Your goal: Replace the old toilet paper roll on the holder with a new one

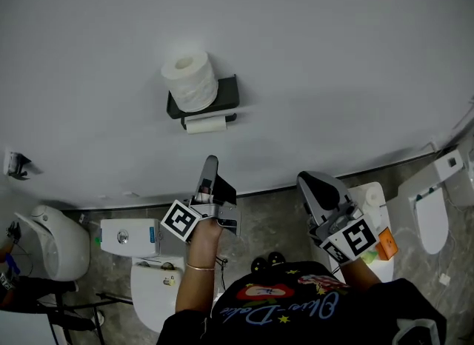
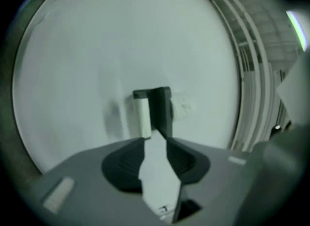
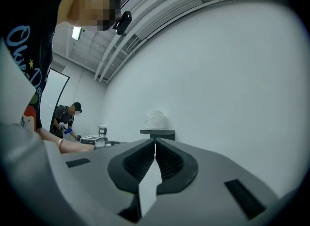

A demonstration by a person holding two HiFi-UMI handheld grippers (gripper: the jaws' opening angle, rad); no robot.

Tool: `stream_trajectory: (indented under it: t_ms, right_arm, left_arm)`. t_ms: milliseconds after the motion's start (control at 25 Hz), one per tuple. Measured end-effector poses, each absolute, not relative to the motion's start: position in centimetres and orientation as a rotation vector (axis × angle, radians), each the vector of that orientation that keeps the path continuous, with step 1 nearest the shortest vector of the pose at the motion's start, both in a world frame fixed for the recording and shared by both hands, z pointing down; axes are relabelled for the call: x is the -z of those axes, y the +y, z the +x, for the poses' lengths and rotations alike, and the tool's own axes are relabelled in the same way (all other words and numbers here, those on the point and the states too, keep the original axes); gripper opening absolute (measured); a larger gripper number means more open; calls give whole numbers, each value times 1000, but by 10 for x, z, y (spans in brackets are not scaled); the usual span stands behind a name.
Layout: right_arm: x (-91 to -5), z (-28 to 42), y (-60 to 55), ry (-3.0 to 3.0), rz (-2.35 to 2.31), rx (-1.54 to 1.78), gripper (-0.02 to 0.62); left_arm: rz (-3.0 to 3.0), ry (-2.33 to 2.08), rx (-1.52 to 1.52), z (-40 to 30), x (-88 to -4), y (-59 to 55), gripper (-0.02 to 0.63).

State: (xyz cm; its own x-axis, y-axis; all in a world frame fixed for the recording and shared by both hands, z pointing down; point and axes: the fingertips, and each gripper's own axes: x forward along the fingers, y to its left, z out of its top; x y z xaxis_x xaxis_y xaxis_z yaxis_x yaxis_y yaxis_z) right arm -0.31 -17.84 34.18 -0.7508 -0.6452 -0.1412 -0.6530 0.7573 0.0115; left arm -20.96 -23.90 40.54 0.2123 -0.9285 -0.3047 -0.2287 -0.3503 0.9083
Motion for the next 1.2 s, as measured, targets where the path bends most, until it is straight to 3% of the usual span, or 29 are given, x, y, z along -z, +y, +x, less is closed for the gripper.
stream_trajectory:
  t_ms: [80, 200, 320, 680, 800, 1200]
  right_arm:
    - [-336, 1, -180, 2806, -1069, -113, 15]
    - [-330, 9, -185, 2783, -1119, -157, 15]
    - [-330, 19, -193, 2761, -1174, -188, 15]
    - [-334, 21, -208, 2739, -1245, -203, 15]
    - [-333, 19, -211, 2735, -1240, -209, 15]
    - [-333, 24, -211, 2727, -1265, -216, 15]
  left_arm:
    - [1727, -1094, 1224, -218, -405, -261, 131]
    - [1693, -1139, 1249, -231, -408, -289, 228]
    - [1683, -1171, 1253, -236, -409, -308, 245]
    - [1582, -1087, 1389, -246, -412, -339, 241]
    - [1609, -1085, 1411, -247, -407, -339, 158]
    - [1689, -1017, 1312, -205, -404, -348, 156]
